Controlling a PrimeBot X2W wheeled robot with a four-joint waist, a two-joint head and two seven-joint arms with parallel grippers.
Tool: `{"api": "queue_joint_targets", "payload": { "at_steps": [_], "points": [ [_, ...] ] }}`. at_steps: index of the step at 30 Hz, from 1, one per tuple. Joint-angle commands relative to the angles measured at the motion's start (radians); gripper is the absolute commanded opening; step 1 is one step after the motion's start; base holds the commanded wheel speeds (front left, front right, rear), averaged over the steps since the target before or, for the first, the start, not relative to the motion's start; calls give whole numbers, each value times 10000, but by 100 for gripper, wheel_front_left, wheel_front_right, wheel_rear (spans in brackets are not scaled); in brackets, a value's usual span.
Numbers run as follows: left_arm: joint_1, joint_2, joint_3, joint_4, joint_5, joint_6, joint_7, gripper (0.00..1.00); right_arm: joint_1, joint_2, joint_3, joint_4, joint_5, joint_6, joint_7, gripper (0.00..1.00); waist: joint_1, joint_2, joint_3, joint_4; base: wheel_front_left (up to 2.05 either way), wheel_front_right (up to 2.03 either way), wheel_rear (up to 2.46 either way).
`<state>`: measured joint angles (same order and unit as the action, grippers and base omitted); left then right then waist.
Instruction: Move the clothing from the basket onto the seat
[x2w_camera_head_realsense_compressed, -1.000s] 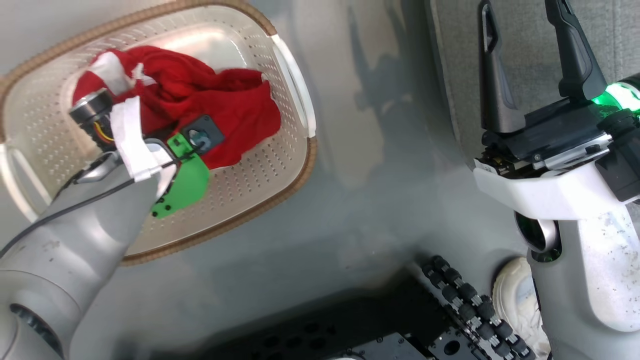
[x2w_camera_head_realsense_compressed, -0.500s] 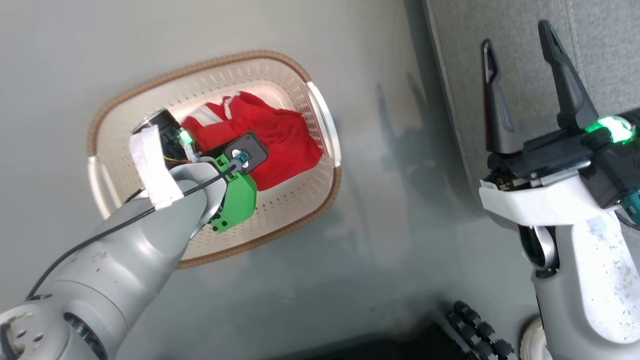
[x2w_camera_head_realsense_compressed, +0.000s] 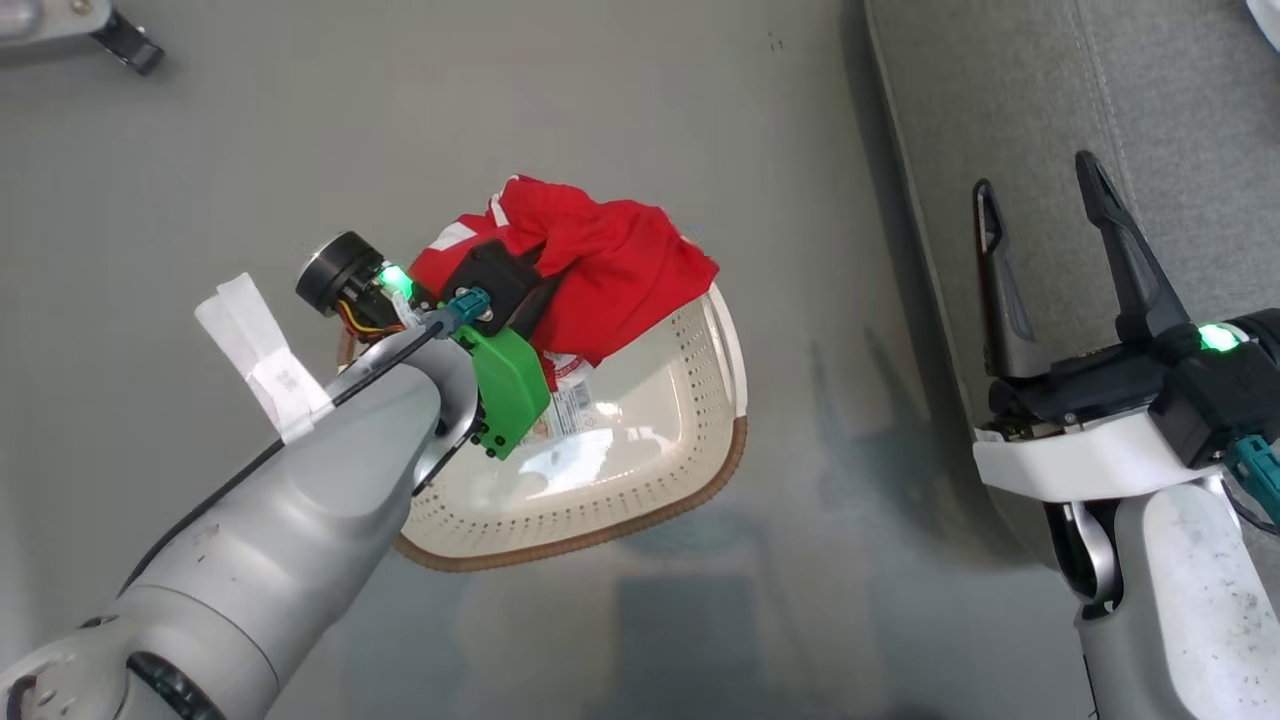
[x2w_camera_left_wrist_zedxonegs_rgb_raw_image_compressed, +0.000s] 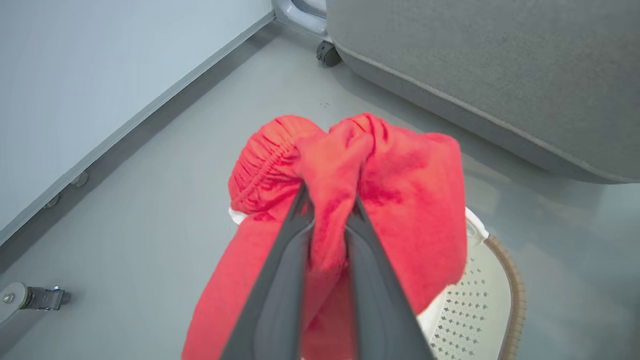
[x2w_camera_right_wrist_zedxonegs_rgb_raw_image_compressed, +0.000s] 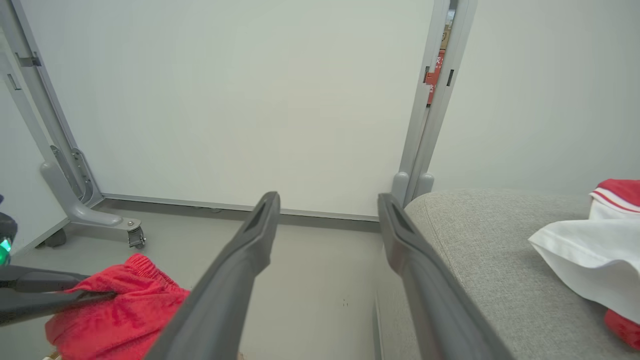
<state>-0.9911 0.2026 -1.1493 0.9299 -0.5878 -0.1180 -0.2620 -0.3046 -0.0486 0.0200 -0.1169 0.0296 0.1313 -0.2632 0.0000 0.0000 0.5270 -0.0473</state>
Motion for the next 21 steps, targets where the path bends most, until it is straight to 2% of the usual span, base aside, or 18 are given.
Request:
{"api": "queue_joint_targets", "payload": {
  "at_steps": [1,11,21],
  "points": [
    [326,126,222,-264,99,74,-32,0,232,-33,-36,55,20,-10,-23,100,0,0,-944,660,0,0,0],
    [1360,316,2305,-2578,617,286,-36,0,848,-33,9,169,240,-10,-23,100,0,0,-2090,868,0,0,0],
    [2092,3,3869,-4262,1180,378,-37,0,1300,-33,199,219,510,-10,-23,100,0,0,-2861,857,0,0,0]
  ]
}}
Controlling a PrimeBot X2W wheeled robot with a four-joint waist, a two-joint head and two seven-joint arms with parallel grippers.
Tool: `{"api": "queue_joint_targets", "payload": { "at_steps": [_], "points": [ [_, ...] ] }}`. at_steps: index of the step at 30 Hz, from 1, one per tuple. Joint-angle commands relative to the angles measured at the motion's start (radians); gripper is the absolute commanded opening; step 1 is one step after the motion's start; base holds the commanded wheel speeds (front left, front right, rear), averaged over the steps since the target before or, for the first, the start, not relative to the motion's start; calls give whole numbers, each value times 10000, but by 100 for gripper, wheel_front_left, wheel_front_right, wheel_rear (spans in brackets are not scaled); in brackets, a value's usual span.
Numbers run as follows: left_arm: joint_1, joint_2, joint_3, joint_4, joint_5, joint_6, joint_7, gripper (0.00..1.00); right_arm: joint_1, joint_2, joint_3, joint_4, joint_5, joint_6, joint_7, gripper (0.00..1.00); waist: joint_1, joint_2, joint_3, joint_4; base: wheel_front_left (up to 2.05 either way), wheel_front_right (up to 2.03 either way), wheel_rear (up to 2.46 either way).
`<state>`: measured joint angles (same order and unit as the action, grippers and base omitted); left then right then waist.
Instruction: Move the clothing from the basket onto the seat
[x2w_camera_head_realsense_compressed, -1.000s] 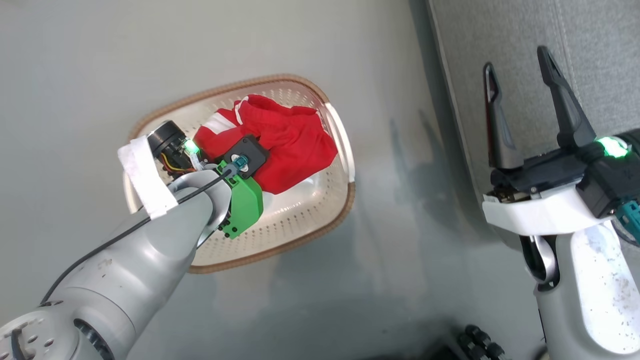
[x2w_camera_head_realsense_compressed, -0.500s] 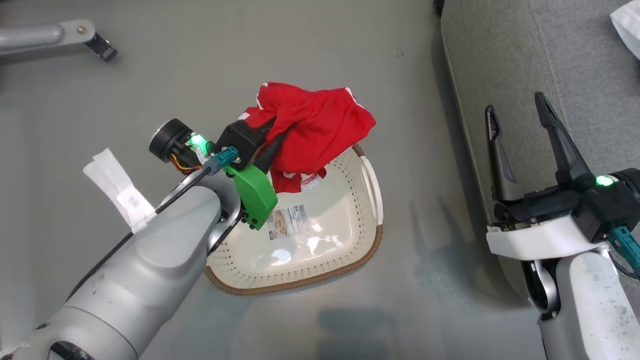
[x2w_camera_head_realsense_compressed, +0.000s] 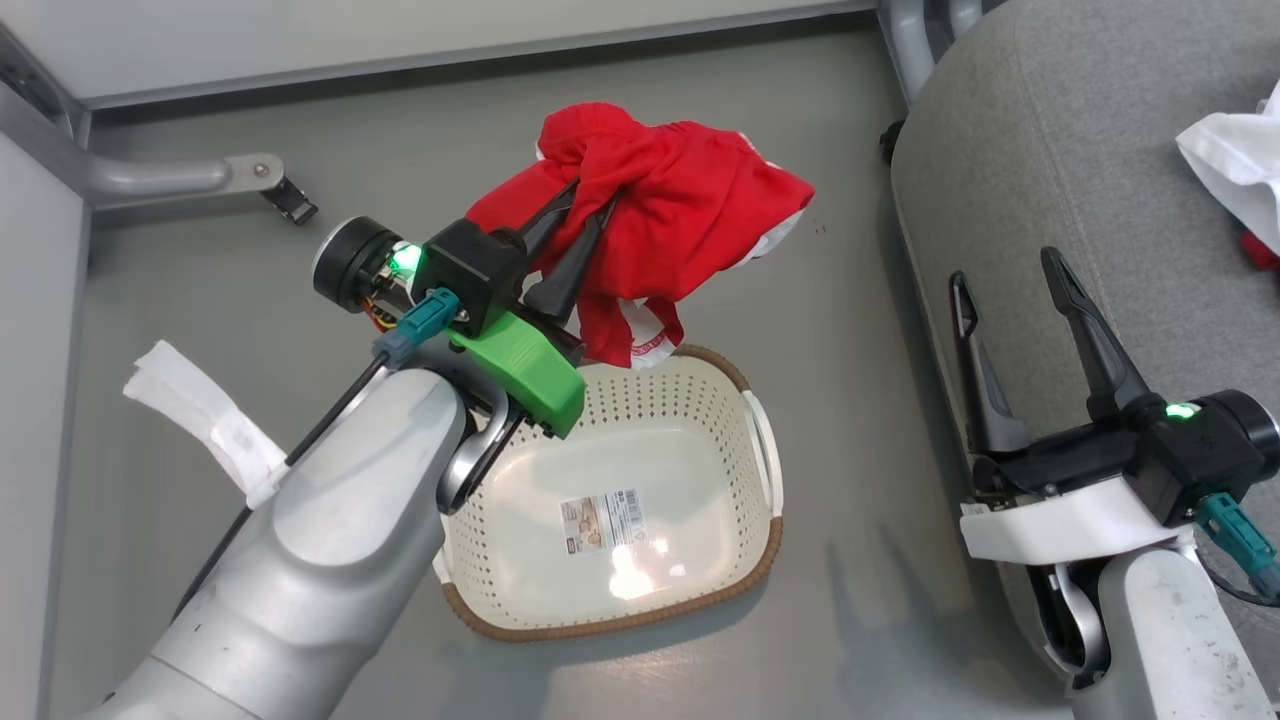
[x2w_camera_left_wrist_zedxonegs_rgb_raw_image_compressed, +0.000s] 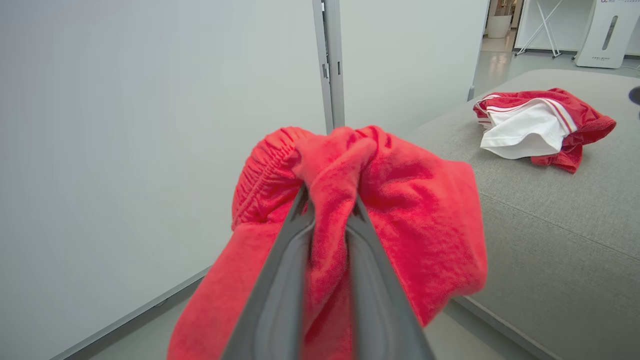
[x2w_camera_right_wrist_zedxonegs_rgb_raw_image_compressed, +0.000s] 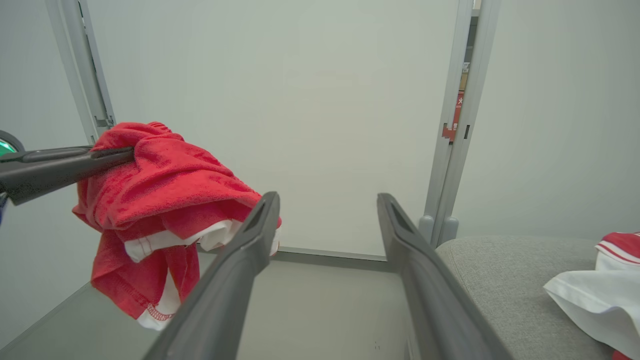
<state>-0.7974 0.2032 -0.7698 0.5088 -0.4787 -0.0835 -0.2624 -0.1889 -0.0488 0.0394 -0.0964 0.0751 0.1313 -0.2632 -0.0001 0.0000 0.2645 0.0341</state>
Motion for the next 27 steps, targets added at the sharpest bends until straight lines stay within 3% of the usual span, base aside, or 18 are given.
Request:
{"api": "queue_joint_targets", "payload": {
  "at_steps": [1,10,21,27],
  "points": [
    [183,-53,160,-154,122,25,-34,0,190,-31,26,15,74,-10,-22,100,1,0,-278,40,0,0,0],
    [311,-444,720,-989,480,-27,-34,0,520,-31,124,-9,250,-10,-23,100,1,0,-651,10,0,0,0],
    [299,-594,740,-1234,729,-101,-35,0,693,-31,348,-159,306,-10,-23,100,1,0,-799,2,0,0,0],
    [335,-714,694,-1147,803,-132,-35,0,638,-31,948,-62,309,-10,-23,100,1,0,-852,56,0,0,0]
  ]
}}
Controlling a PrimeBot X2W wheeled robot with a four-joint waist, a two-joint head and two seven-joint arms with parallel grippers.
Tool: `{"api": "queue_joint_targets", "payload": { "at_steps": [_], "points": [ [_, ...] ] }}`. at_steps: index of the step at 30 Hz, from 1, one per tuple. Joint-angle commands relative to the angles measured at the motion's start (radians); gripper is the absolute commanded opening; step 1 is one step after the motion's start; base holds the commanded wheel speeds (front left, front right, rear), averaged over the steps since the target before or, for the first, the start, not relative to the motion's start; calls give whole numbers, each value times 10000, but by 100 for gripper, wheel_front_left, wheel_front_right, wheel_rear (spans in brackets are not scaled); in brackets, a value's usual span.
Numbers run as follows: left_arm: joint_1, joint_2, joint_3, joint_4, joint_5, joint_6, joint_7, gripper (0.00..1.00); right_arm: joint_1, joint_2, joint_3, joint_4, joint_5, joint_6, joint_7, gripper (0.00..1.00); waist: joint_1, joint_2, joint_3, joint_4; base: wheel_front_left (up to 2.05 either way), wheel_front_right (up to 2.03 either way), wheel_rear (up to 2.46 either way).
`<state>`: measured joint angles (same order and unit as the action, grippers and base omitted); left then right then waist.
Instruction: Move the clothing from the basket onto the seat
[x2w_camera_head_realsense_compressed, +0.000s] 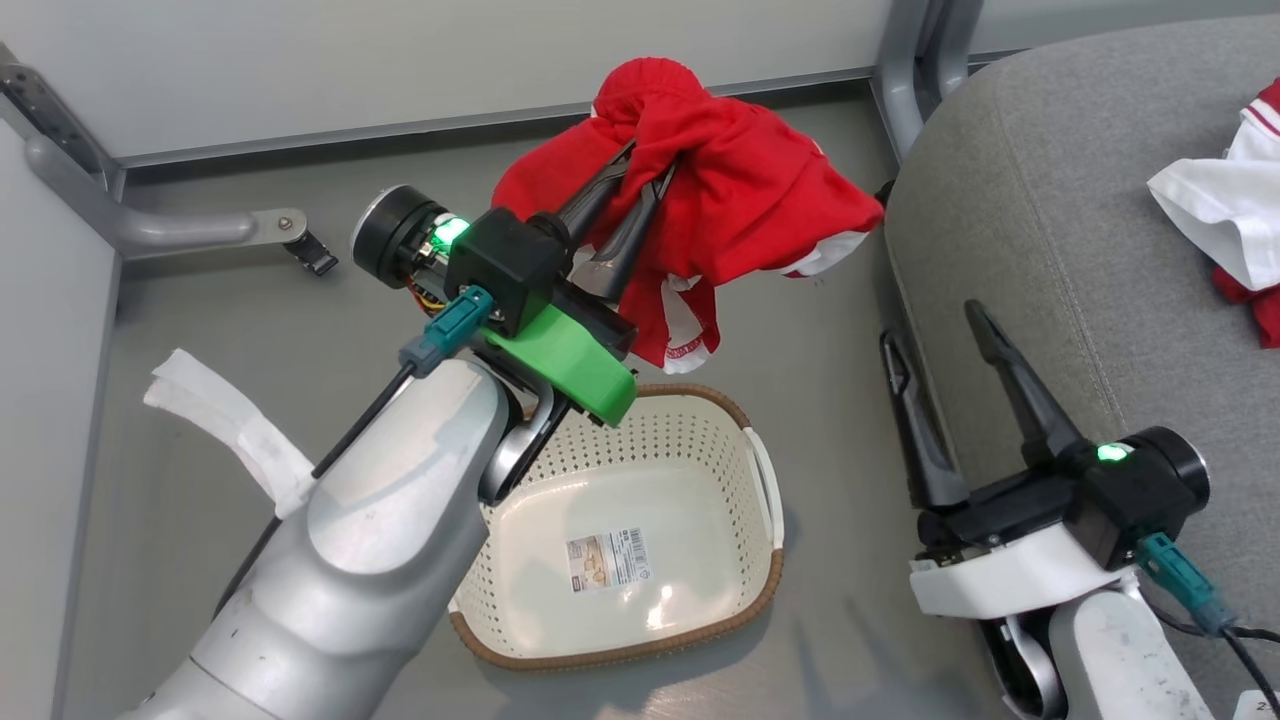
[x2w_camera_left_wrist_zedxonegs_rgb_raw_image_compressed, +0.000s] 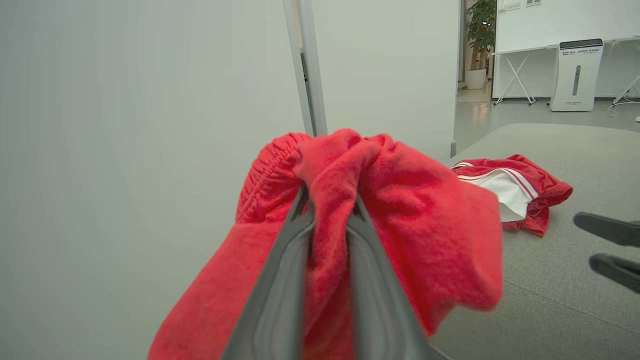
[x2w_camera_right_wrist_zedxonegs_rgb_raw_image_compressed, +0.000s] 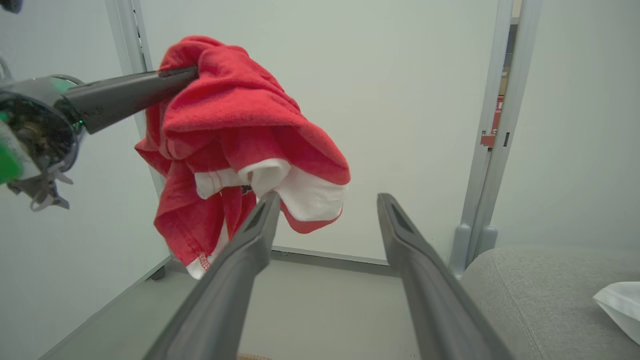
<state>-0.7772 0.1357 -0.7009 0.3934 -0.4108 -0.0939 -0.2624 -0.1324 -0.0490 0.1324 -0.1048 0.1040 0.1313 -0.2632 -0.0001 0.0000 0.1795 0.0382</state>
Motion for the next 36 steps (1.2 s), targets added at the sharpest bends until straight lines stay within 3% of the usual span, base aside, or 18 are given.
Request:
{"api": "queue_joint_targets", "payload": {
  "at_steps": [1,9,18,31,32,33,34,36],
  "points": [
    [127,-78,-14,5,131,-38,-35,0,37,-27,175,61,35,-10,-23,100,1,0,0,38,0,0,0],
    [-57,-358,-218,-65,176,-103,-35,0,-658,-29,979,771,220,-10,-23,100,1,0,120,309,0,0,0],
    [-299,-661,-632,-410,129,-185,-35,0,-1860,-30,1381,2526,478,-10,-23,100,1,0,386,734,0,0,0],
    [-338,-838,-1170,-1017,-202,-8,-35,0,-3116,-31,1176,3394,960,-10,-23,100,1,0,796,1141,0,0,0],
    [-325,-840,-1193,-1033,-248,-17,-35,0,-3159,-31,1141,3433,1020,-11,-23,67,1,0,820,1161,0,0,0],
    [-309,-841,-1213,-1027,-279,-7,-35,0,-3186,-31,1113,3453,1055,-11,-23,22,1,0,835,1175,0,0,0],
    [-293,-844,-1231,-998,-296,4,-35,0,-3218,-31,1108,3482,1066,-11,-23,0,1,0,850,1187,0,0,0],
    [-302,-847,-1238,-949,-321,25,-35,0,-3273,-31,1126,3526,1095,-11,-23,0,1,0,871,1193,0,0,0]
  ]
}}
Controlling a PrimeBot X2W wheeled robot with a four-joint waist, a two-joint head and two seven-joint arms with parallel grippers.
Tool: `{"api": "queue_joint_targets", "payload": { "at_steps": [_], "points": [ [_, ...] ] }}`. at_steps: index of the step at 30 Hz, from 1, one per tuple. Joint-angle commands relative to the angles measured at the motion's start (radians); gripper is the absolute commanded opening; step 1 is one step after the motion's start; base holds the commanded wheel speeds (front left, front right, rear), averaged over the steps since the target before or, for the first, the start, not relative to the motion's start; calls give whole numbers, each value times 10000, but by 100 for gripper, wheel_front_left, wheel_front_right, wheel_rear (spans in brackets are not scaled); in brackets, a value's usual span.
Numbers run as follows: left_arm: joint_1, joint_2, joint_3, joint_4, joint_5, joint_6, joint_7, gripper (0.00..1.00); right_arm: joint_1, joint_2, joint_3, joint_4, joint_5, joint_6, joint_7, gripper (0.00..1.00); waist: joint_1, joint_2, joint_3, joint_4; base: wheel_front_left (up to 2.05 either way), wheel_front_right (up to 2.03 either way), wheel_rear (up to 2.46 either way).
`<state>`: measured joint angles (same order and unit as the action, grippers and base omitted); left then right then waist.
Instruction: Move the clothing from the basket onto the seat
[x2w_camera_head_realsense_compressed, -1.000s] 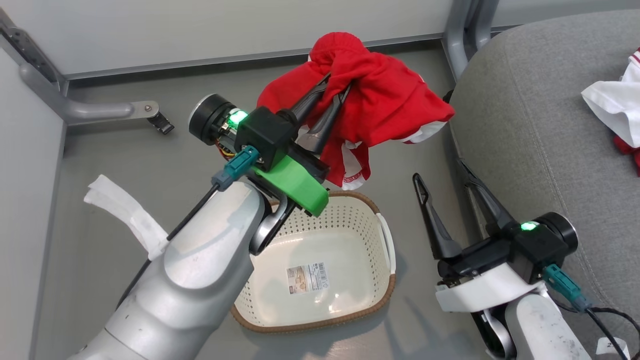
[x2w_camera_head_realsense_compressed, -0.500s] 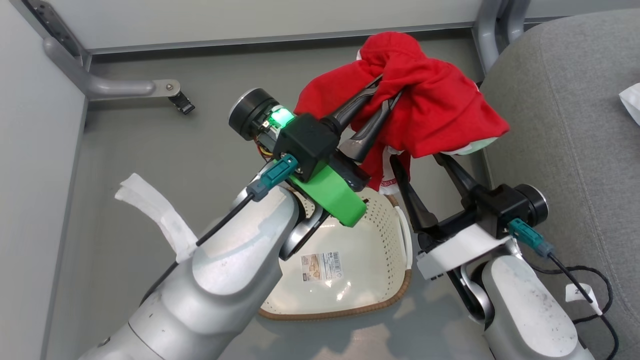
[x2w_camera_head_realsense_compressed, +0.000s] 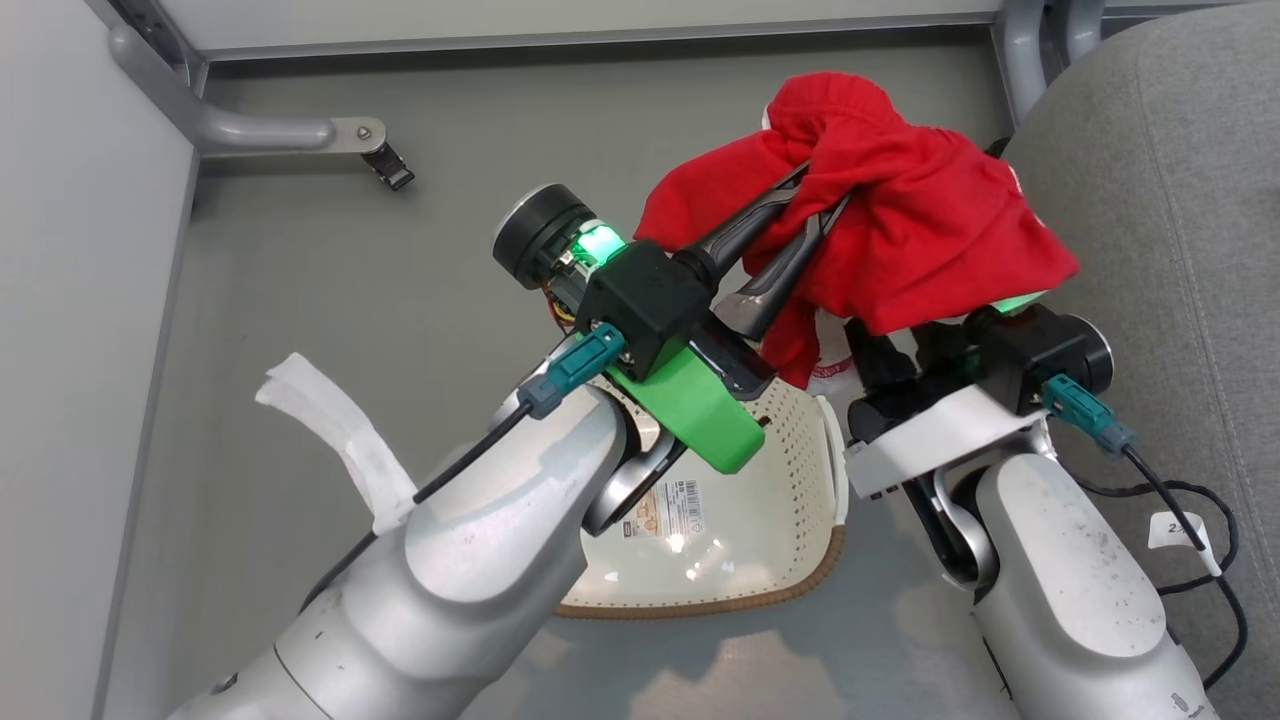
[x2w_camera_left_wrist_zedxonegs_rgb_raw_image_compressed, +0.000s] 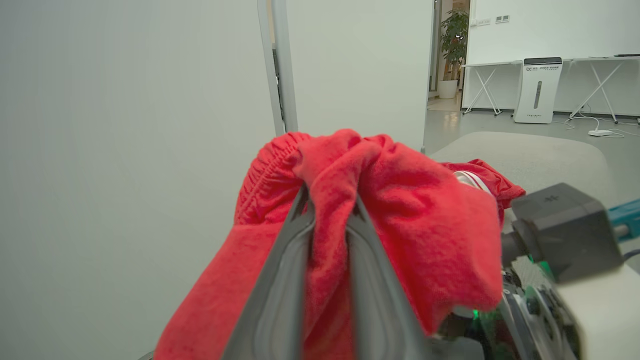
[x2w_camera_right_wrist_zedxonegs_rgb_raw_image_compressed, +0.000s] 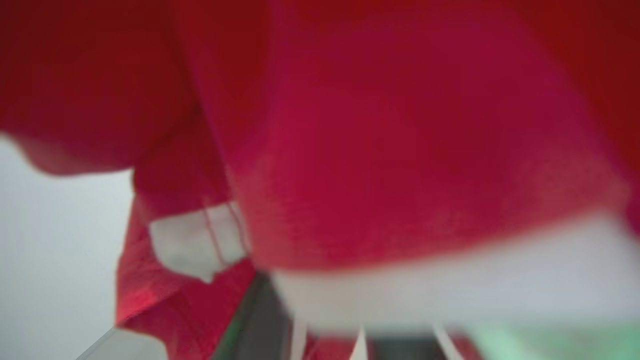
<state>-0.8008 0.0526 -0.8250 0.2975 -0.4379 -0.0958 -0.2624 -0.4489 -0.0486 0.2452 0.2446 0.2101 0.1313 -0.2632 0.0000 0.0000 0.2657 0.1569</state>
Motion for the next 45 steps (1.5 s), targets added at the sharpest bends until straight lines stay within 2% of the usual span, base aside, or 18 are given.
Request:
{"api": "queue_joint_targets", "payload": {
  "at_steps": [1,15,16,17,18,45],
  "points": [
    [-72,-19,1,24,-58,55,-35,0,-127,-34,-2,40,40,-11,-23,0,0,0,16,6,0,0,0],
    [-160,-24,201,155,93,123,-35,0,27,-34,145,-31,105,-11,-23,0,0,0,52,-135,0,0,0],
    [-164,-23,219,145,124,146,-35,8,31,-34,155,-37,108,-11,-23,0,0,0,63,-140,0,0,0],
    [-175,-23,230,142,180,169,-35,48,23,-34,160,-39,107,-11,-23,0,0,0,85,-146,0,0,0],
    [-181,-24,251,132,214,187,-35,98,13,-34,165,-35,106,-11,-23,0,0,0,100,-151,0,0,0],
    [-84,-26,494,102,522,203,-21,100,-147,-33,143,-185,67,-11,-23,0,0,0,343,-309,0,0,0]
  ]
}}
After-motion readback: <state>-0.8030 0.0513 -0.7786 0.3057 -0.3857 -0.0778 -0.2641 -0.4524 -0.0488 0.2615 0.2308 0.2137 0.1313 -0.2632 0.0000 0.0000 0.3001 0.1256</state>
